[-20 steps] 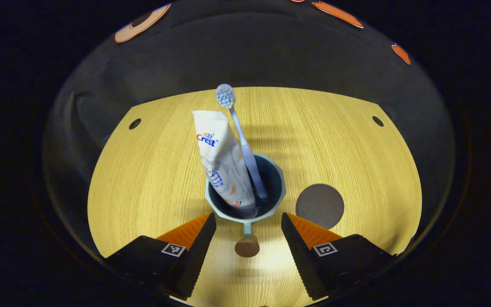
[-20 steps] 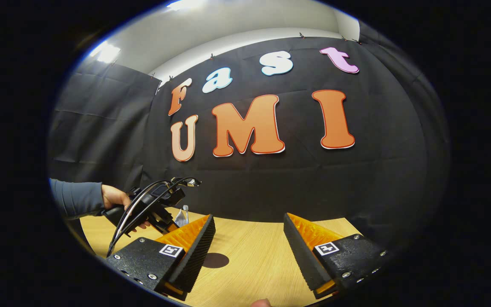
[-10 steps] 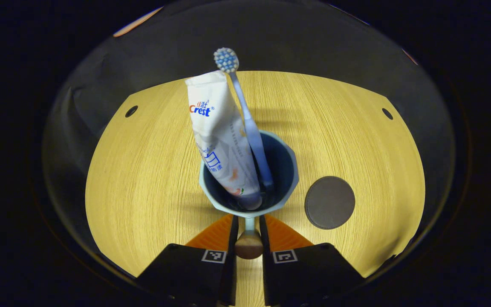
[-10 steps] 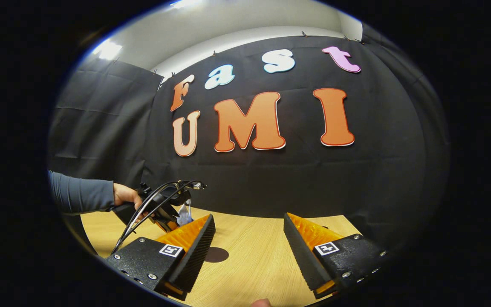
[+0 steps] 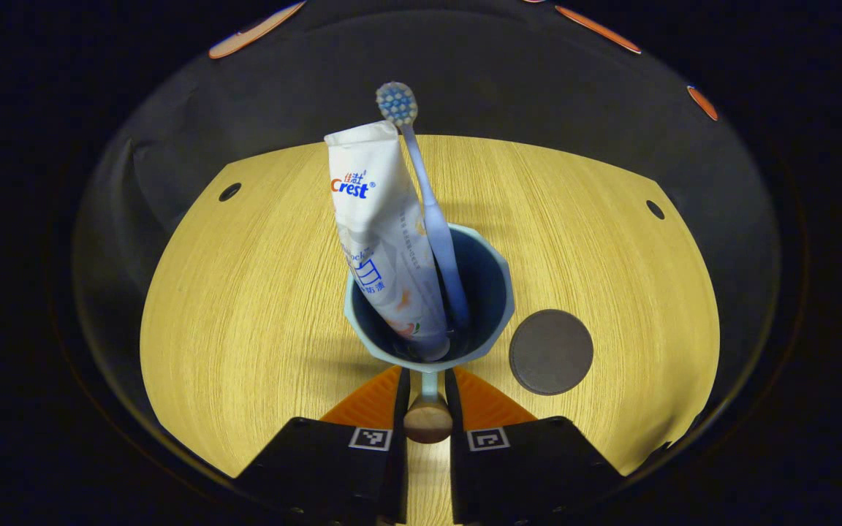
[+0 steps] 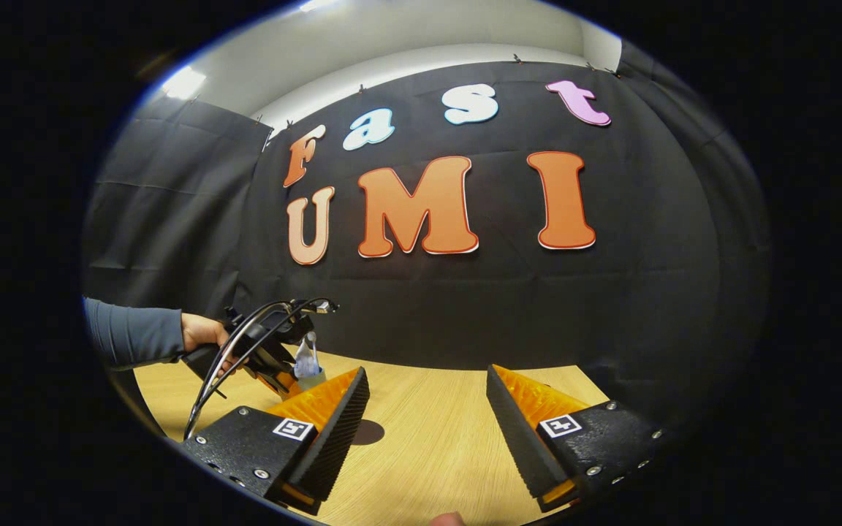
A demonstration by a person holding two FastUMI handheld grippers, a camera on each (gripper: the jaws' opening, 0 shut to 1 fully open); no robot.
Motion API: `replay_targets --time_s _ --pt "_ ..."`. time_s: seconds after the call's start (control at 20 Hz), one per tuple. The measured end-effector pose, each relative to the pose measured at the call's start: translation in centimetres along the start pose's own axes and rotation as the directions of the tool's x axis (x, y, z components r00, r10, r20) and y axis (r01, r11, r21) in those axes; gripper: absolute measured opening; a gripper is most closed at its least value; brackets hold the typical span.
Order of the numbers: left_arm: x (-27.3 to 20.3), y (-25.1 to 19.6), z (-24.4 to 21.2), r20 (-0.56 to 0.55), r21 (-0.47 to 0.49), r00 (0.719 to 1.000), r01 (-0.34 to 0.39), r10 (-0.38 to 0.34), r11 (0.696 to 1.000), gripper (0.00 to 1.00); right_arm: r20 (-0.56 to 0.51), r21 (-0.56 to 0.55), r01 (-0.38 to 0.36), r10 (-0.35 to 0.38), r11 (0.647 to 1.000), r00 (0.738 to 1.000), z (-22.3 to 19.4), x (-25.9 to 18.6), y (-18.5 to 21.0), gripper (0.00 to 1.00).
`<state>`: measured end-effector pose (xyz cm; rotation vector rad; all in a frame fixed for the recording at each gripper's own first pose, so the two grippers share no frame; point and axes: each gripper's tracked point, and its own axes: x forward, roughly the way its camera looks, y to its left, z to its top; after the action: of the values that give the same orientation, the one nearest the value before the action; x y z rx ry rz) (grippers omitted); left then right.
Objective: Put the toothbrush and toothpaste on the desktop into the cup, then pick up the cup and place it on the coaster on the desktop.
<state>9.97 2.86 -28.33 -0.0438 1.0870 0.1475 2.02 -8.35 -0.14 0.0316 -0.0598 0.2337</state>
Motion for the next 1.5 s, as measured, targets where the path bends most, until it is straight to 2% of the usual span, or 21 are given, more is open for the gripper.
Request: replay_targets --time_s 0.05,0.4,0.8,1.15,1.5 --pt "-0.1 0.2 0.1 0.012 0.01 1.0 0.006 -0.006 1.0 0.23 0.001 0.006 0.003 -0.003 1.0 1.0 0.2 -0.2 0.0 0.97" --pt "0.2 0.3 0.9 0.069 0.085 0.996 0.043 -0.049 0.995 0.23 -0.001 0.0 0.031 -0.031 1.0 1.0 0.4 -1.8 -0.4 0.97" --pt "1.7 -0.4 2.5 0.034 0.153 0.996 0.08 -0.086 0.985 0.23 -0.027 -0.018 0.081 -0.082 0.997 0.996 -0.6 -4.9 -2.7 0.97" --pt "0.9 0.2 1.9 0.005 0.186 0.997 0.077 -0.079 0.98 0.23 -0.041 0.019 0.129 -0.129 0.991 0.991 -1.4 -6.2 -5.2 0.96" --pt "0.8 0.3 1.8 -0.009 0.181 0.998 0.061 -0.061 0.982 0.23 -0.059 0.042 0.151 -0.148 0.988 0.987 -2.3 -6.7 -5.8 0.97"
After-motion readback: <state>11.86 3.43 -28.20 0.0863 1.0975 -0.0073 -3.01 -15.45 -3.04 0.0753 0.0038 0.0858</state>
